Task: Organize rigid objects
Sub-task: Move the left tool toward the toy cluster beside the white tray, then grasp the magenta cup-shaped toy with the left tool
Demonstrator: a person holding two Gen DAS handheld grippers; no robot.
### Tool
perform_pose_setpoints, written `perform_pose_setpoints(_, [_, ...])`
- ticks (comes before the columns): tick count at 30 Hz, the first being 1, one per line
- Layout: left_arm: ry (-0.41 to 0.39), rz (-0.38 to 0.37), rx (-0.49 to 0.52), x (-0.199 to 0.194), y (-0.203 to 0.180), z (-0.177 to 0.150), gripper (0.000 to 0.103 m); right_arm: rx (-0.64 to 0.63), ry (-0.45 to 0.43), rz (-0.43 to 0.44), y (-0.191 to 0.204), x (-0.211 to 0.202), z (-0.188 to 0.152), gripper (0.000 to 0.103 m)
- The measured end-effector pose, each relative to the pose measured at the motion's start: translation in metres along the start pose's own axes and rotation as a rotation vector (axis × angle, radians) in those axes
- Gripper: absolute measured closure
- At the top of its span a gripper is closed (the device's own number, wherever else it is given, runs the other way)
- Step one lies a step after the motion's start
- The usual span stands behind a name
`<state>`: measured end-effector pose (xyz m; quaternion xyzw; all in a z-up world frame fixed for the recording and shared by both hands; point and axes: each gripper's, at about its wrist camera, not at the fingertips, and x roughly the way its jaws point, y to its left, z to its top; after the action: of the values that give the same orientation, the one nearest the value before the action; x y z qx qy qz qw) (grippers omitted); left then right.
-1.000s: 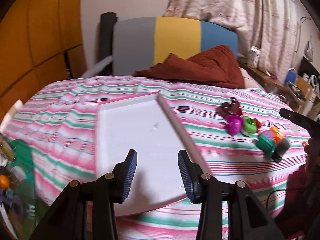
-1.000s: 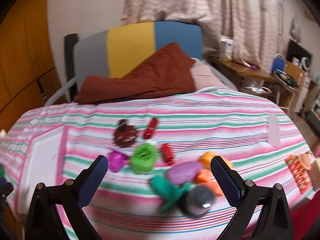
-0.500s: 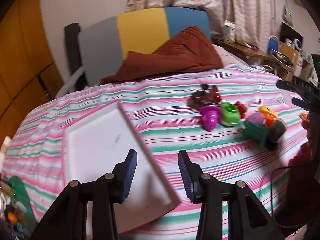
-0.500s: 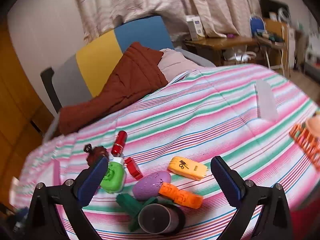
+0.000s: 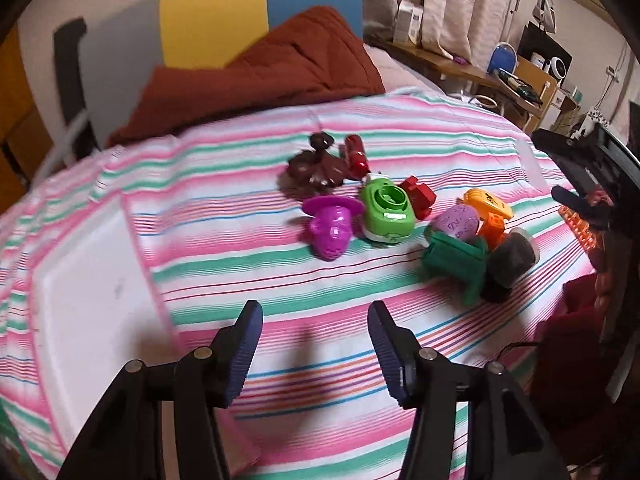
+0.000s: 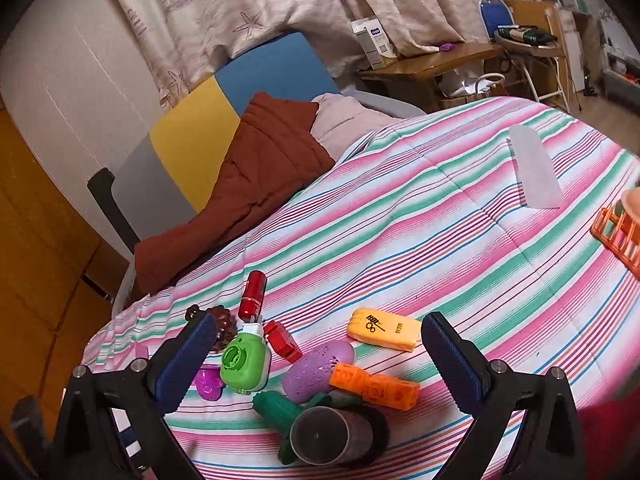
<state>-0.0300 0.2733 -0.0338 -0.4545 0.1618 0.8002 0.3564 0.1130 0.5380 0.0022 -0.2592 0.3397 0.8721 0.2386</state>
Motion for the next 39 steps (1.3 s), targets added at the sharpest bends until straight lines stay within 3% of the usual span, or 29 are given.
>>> perform_pose_setpoints(5, [0.051,-0.079,-0.036,0.021,0.001,0.018,0.048,-0.006,0.001,0.023,0.001,0.0,0.0,0.0])
perform_pose_setpoints(11, [0.106,-0.07,-0.07,0.05,0.007,0.036,0.052,0.006,0.004,0.039,0.001,-0.001,0.0,0.0])
perform_pose_setpoints(21, [0.099,-0.07,-0.023,0.083,-0.003,0.057,0.056,0.04,-0.001,0.047,-0.003,-0.002,0.001,0.0])
perform_pose_setpoints(26, [0.117,-0.052,0.028,0.104,-0.007,0.056,0.07,0.044,0.006,0.033,-0.004,0.001,0.002,0.0])
perform_pose_setpoints(31, [0.084,-0.041,-0.004,0.093,-0.002,0.045,0.071,0.023,0.01,0.026,-0.003,0.0,0.003,0.0])
perform_pose_setpoints(39, [-0.008,-0.06,-0.009,0.047,0.001,0.022,0.071,-0.026,0.105,0.023,0.005,0.015,-0.005,0.002])
